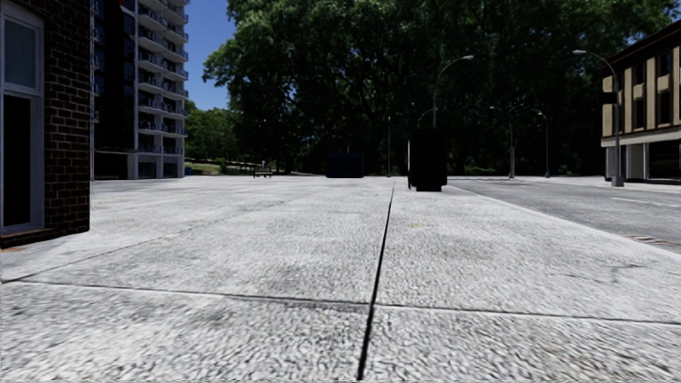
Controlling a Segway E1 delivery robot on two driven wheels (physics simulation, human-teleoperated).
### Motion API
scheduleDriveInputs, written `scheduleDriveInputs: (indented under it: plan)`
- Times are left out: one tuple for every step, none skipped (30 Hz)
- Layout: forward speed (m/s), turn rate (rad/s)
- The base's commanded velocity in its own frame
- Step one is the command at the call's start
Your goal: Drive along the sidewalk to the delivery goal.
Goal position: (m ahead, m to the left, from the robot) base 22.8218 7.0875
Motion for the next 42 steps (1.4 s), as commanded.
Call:
scheduleDriveInputs:
  plan:
    - [2.0, 0.37]
    - [2.0, 0.37]
    - [2.0, 0.37]
    - [2.0, 0.37]
    - [2.0, 0.37]
    - [2.0, 0.37]
    - [2.0, 0.37]
    - [2.0, 0.37]
    - [2.0, 0.37]
    - [2.0, 0.37]
    - [2.0, 0.37]
    - [2.0, 0.37]
    - [2.0, 0.37]
    - [2.0, 0.37]
    - [2.0, 0.37]
    - [2.0, 0.37]
    - [2.0, 0.37]
    - [2.0, 0.37]
    - [2.0, 0.37]
    - [2.0, 0.37]
    - [2.0, 0.37]
    - [2.0, 0.37]
    - [2.0, 0.37]
    - [2.0, 0.37]
    - [2.0, 0.37]
    - [2.0, 0.37]
    - [2.0, 0.37]
    - [2.0, 0.37]
    - [2.0, 0.37]
    - [2.0, 0.37]
    - [2.0, 0.37]
    - [2.0, 0.37]
    - [2.0, 0.37]
    - [2.0, 0.37]
    - [2.0, 0.37]
    - [2.0, 0.37]
    - [2.0, 0.37]
    - [2.0, 0.37]
    - [2.0, 0.37]
    - [2.0, 0.37]
    - [2.0, 0.37]
    - [2.0, 0.37]
